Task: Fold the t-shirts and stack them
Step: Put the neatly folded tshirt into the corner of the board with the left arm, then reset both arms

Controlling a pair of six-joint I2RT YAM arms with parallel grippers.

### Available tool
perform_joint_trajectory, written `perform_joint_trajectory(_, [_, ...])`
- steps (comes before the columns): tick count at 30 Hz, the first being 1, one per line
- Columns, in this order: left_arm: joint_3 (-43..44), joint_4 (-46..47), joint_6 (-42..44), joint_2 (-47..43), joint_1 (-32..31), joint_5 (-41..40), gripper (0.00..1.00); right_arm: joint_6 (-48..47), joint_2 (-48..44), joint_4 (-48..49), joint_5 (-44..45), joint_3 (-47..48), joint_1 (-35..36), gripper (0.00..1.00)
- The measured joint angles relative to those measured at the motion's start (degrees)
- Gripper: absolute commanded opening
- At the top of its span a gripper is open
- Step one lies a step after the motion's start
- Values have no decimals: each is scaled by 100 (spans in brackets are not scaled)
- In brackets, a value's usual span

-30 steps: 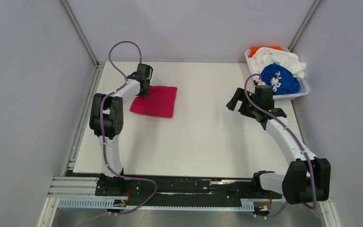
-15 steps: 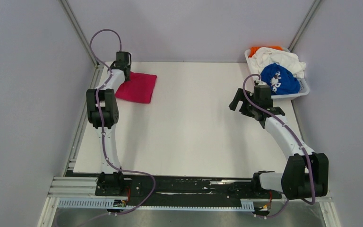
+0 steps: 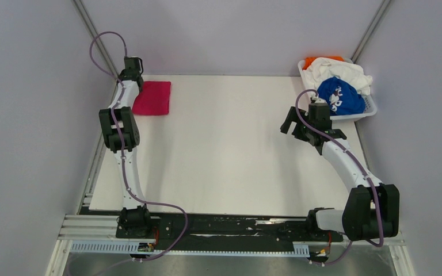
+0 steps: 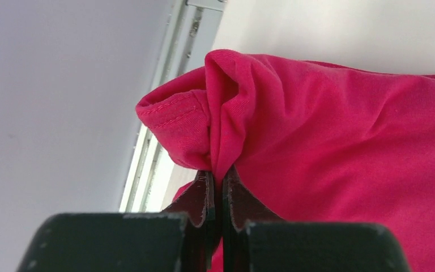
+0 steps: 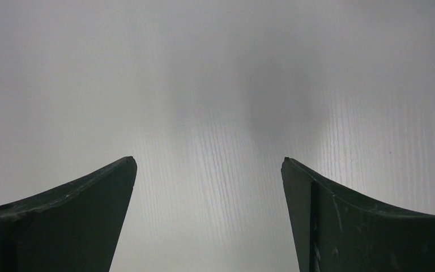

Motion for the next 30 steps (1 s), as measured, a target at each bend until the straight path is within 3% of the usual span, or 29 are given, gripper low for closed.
perform_joint_trajectory(1, [103, -9, 11, 68, 11, -66, 27, 0, 4, 0, 7, 0, 0, 100])
perform_joint_trajectory(2, [240, -42, 33, 160, 24, -155, 58, 0, 7, 0, 20, 2, 0, 100])
perform_joint_trajectory(4, [378, -94, 96, 260, 37, -271, 81, 2, 11, -2, 26, 4, 0, 100])
perform_joint_trajectory(6, [529, -181, 114, 337, 42, -407, 96, 13, 15, -4, 24, 22, -4, 100])
perform_joint_trajectory(14, [798, -575, -140, 232, 50, -570, 100, 105, 13, -2, -232, 105, -9, 100])
perform_joint_trajectory(19, [66, -824, -715, -645, 57, -105, 100, 282, -197, -11, -439, 83, -9, 100])
perform_joint_trajectory(24, [-1604, -553, -1491, -2365, 46, 844, 100, 448, -852, 4, -533, -146, -9, 100])
perform_joint_trajectory(30, [-4861, 599, -2520, -4966, -337, 1871, 100, 588, -1486, -28, -697, -658, -9, 100])
